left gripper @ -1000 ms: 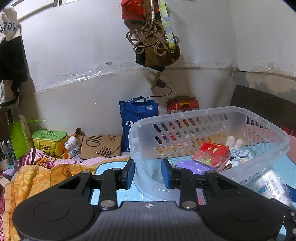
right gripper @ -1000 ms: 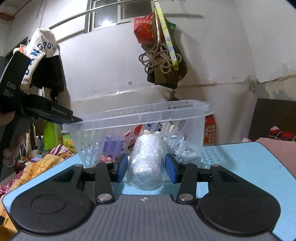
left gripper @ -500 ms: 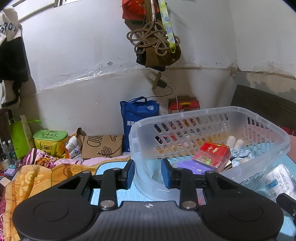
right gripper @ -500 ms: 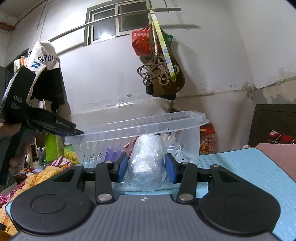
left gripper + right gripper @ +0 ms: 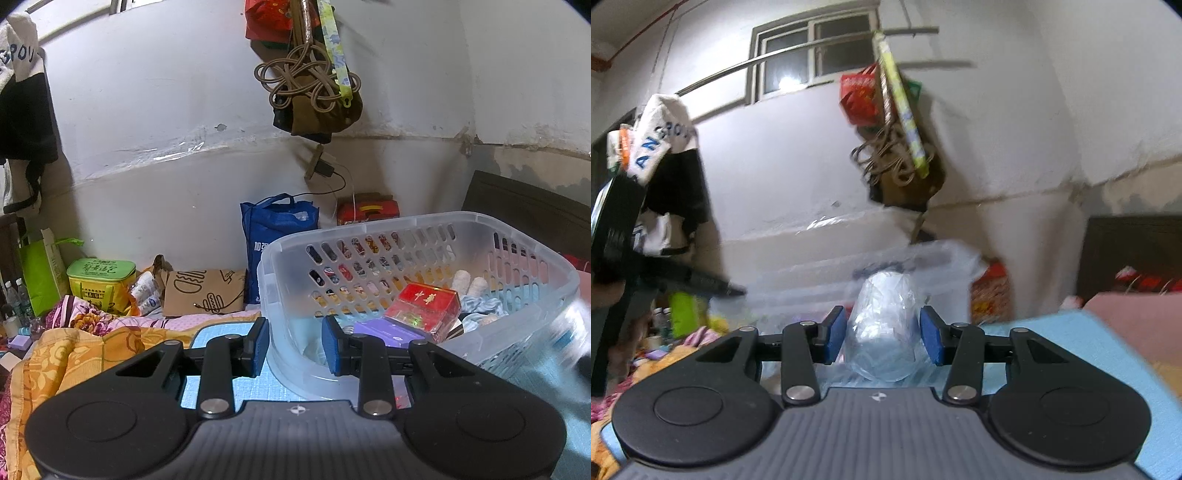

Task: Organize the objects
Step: 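Carry the white roll into the white basket and release it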

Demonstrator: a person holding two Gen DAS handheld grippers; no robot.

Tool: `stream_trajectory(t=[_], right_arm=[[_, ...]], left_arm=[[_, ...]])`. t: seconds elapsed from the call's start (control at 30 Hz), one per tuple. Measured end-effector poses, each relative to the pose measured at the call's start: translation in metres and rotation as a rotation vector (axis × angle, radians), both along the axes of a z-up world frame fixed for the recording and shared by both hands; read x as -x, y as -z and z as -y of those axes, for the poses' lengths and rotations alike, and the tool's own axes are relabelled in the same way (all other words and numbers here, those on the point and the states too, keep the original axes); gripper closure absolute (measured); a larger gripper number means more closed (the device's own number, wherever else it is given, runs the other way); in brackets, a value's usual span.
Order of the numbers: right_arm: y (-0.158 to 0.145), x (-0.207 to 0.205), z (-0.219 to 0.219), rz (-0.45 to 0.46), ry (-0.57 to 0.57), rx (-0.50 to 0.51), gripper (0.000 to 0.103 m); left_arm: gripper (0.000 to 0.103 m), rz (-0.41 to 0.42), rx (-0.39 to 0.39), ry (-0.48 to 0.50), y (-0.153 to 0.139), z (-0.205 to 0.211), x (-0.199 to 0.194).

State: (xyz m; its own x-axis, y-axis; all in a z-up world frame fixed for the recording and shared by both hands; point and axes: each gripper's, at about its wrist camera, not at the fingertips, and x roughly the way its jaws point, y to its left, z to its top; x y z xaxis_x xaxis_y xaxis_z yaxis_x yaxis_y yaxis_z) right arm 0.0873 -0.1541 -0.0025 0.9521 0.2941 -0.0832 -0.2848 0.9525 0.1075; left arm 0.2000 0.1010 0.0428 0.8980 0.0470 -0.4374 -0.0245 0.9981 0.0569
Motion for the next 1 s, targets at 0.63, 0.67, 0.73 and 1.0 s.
stream_trajectory(t=[0.63,0.67,0.73,1.0], right_arm=[[-0.074,-0.090,-0.020,-0.082,-0.075,0.114,0.056],[-0.072,-0.094,-0.022,-0.084,-0.078,0.125,0.055],[-0.067,-0.107,-0.029,-0.098,-0.082,0.147,0.049],[-0.044,-0.094,-0.018,-0.083,0.007,0.114,0.000]], left_arm=[[0.068,-0.003,0.004,-0.001,0.001,-0.002,-0.002],[0.068,-0.003,0.004,0.000,0.001,-0.002,-0.002],[0.068,-0.002,0.003,0.000,0.001,-0.002,-0.001],[0.067,-0.001,0.005,0.005,0.001,-0.001,0.001]])
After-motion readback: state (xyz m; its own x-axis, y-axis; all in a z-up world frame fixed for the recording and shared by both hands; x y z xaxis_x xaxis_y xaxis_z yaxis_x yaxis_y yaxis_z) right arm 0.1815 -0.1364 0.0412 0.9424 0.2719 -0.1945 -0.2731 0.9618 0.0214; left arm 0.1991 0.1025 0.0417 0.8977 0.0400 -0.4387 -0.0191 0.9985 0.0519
